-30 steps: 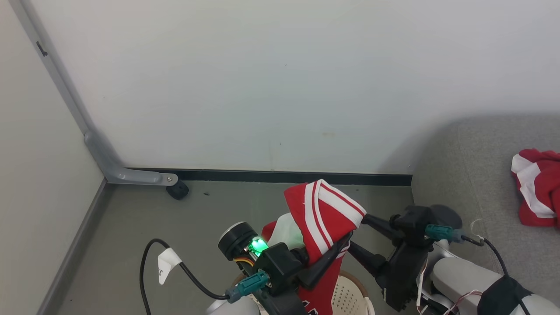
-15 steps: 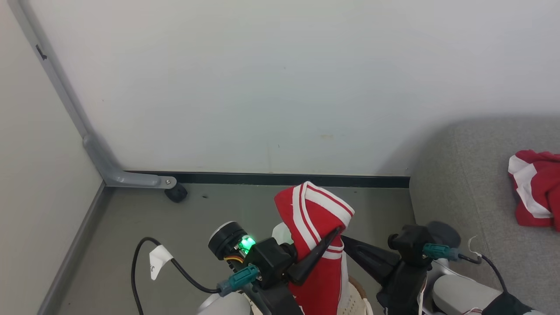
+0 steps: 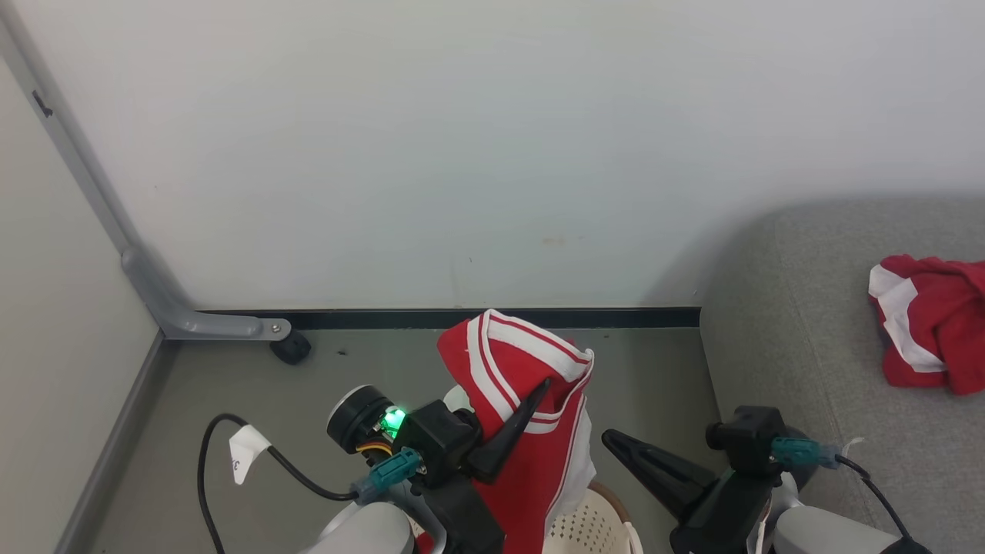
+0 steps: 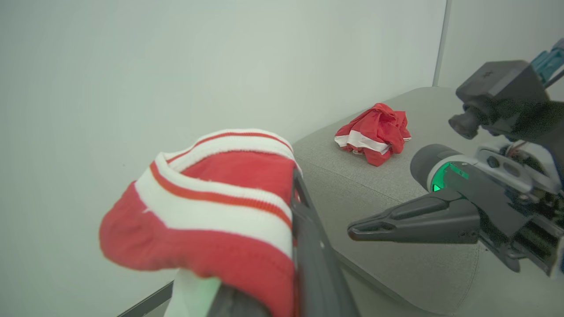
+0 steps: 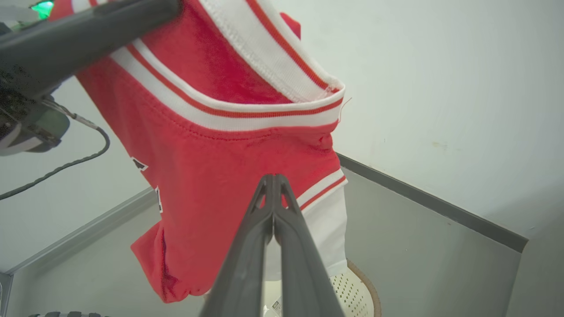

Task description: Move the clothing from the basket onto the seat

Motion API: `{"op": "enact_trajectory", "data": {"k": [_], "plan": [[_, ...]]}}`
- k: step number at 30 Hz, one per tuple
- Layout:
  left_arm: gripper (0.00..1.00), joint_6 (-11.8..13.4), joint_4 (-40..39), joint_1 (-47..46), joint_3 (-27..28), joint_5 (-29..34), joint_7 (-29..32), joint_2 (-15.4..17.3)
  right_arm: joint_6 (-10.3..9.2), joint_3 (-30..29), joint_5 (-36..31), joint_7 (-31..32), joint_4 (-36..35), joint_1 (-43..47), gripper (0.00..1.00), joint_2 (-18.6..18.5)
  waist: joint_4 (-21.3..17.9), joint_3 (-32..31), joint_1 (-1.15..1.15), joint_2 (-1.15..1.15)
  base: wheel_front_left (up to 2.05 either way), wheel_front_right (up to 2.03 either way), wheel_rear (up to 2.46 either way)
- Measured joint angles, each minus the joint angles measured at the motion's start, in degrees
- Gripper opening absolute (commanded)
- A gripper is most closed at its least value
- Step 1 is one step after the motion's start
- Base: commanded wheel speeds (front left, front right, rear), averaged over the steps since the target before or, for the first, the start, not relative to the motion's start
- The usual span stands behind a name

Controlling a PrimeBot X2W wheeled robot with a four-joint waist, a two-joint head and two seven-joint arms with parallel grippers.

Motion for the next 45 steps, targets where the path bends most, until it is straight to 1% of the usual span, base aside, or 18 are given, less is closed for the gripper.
{"op": "enact_trajectory", "data": {"k": [4,8,11,12,13,14,15,16,21,25,31,34,39,45], "plan": [[0.00,0.00,0.59,0.00,0.35,-0.05,0.00,0.05,0.00,-2.81,2.52,0.00,-1.44,2.04,0.00,-0.85,-0.69,-0.19,0.00,0.00,0.00,0.00,0.00],[0.00,0.08,1.00,-0.02,1.20,-1.52,0.00,0.30,0.00,-5.83,4.85,0.00,-2.50,4.61,0.00,-2.04,-1.28,-0.39,0.00,0.00,0.00,0.00,0.00],[0.00,0.68,1.31,-0.06,2.03,-1.79,0.00,0.57,0.00,-7.99,5.59,0.00,-3.32,6.44,0.00,-2.27,-1.75,-0.56,0.00,0.00,0.00,0.00,0.00],[0.00,1.05,1.40,-0.06,2.37,-1.97,0.00,0.82,0.00,-8.65,5.88,0.00,-3.55,6.89,0.30,-2.24,-1.95,-0.61,0.00,0.00,0.00,0.00,0.00],[0.00,1.14,1.55,-0.06,2.71,-1.99,0.00,1.11,0.00,-9.26,6.22,0.00,-3.83,7.19,0.65,-2.25,-2.18,-0.66,0.00,0.00,0.00,0.00,0.00],[0.00,1.30,1.72,-0.07,2.93,-1.99,0.00,1.31,0.00,-10.13,6.54,0.00,-4.22,7.56,0.88,-2.30,-2.42,-0.72,0.00,0.00,0.00,0.00,0.00],[0.00,1.30,1.96,-0.08,3.03,-2.00,0.00,1.43,0.00,-11.17,6.60,0.01,-4.54,8.12,1.00,-2.46,-2.65,-0.79,0.00,0.00,0.00,0.00,0.00],[0.00,1.30,1.96,-0.08,3.03,-2.00,0.00,1.43,0.00,-11.17,6.60,0.01,-4.54,8.12,1.00,-2.46,-2.65,-0.79,0.00,0.00,0.00,0.00,0.00],[0.00,1.47,2.32,-0.11,3.27,-2.01,0.00,1.35,0.00,-15.96,6.59,0.00,-5.89,11.10,1.00,-3.81,-3.46,-1.12,0.00,0.00,0.00,0.00,0.00],[0.00,1.48,2.77,-0.15,3.57,-2.19,0.00,1.36,0.00,-19.69,6.27,0.00,-7.34,13.47,1.00,-4.02,-4.02,-1.34,0.00,0.00,0.00,0.00,0.00],[0.00,1.48,3.64,-0.73,3.91,-2.44,0.00,1.44,-0.04,-24.88,4.21,0.00,-9.62,17.98,1.00,-4.49,-4.67,-1.51,-0.01,0.00,0.00,0.00,0.00],[0.00,1.47,4.08,-1.09,4.20,-2.54,-0.01,1.41,-0.62,-29.03,3.21,0.00,-11.37,21.27,1.00,-4.70,-4.97,-1.60,-0.01,-0.01,0.00,0.00,0.00],[0.00,1.47,4.55,-1.15,4.50,-2.85,-0.01,1.33,-0.63,-33.50,2.04,0.00,-13.79,25.69,1.00,-4.52,-5.28,-1.75,-0.01,0.00,0.00,0.00,0.00],[0.00,1.46,4.83,-2.49,4.81,-2.85,-0.01,1.23,-0.58,-35.78,-0.92,0.00,-15.53,29.21,1.00,-2.85,-5.52,-1.92,-0.01,0.00,0.00,0.00,0.00]]}}
